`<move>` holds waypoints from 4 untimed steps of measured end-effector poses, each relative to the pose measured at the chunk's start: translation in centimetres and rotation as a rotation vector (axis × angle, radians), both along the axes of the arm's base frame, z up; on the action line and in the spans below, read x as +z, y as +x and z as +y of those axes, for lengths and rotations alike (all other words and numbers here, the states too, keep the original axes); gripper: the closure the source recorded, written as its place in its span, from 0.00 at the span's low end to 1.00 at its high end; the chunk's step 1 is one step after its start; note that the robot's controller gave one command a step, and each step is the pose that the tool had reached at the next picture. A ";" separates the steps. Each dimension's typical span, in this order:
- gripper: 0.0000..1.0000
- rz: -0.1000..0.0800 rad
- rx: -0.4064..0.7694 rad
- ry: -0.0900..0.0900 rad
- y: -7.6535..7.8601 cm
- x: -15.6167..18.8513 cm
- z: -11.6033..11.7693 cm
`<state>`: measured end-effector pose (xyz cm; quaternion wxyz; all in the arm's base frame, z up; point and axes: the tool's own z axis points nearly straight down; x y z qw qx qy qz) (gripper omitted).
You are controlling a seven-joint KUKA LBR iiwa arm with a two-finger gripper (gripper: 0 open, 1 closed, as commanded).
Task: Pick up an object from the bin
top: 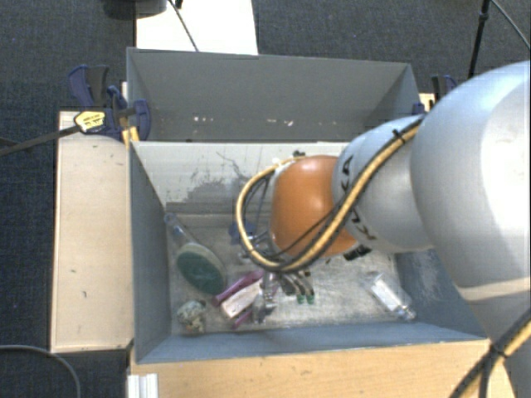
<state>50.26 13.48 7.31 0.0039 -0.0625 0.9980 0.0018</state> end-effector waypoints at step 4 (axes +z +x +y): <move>0.00 0.005 0.278 -0.004 -1.2 1.7 3.9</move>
Offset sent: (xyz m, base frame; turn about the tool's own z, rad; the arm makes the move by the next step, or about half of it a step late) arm 0.0000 0.0000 0.0000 0.0000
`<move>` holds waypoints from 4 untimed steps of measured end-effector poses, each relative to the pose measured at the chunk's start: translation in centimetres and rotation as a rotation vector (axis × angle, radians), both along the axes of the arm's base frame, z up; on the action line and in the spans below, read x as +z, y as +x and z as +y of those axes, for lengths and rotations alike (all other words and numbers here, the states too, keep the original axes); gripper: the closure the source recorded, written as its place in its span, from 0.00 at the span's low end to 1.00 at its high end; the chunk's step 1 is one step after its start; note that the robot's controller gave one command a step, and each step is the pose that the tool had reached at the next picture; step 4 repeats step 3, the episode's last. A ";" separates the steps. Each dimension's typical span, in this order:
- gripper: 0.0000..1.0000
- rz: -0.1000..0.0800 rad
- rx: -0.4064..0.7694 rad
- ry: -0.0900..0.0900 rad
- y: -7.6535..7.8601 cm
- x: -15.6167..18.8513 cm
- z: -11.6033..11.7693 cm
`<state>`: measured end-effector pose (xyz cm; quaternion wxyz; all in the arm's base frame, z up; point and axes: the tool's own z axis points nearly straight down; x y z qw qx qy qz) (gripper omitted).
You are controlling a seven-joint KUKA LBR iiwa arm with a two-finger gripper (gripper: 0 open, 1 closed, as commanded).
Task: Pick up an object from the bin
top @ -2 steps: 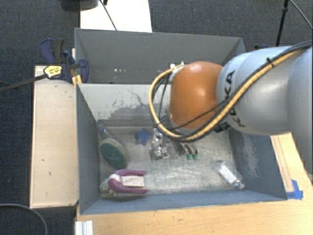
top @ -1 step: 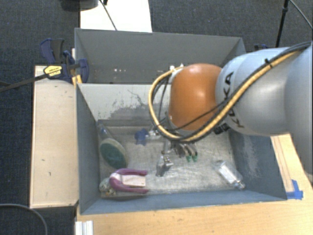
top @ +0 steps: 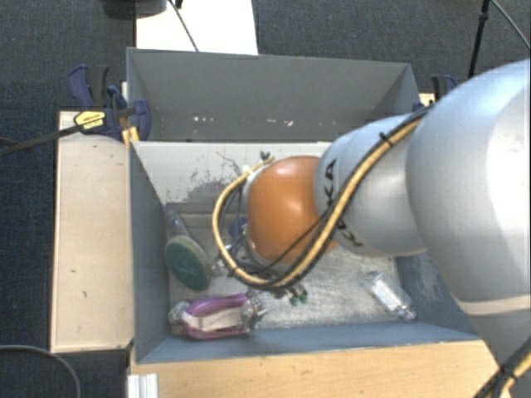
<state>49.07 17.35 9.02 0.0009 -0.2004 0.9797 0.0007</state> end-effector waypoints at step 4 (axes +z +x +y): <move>1.00 -0.010 0.461 -0.001 -0.6 20.4 0.8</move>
Offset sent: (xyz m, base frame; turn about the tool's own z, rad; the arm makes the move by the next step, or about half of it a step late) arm -0.0093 0.0137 -0.0202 -0.1882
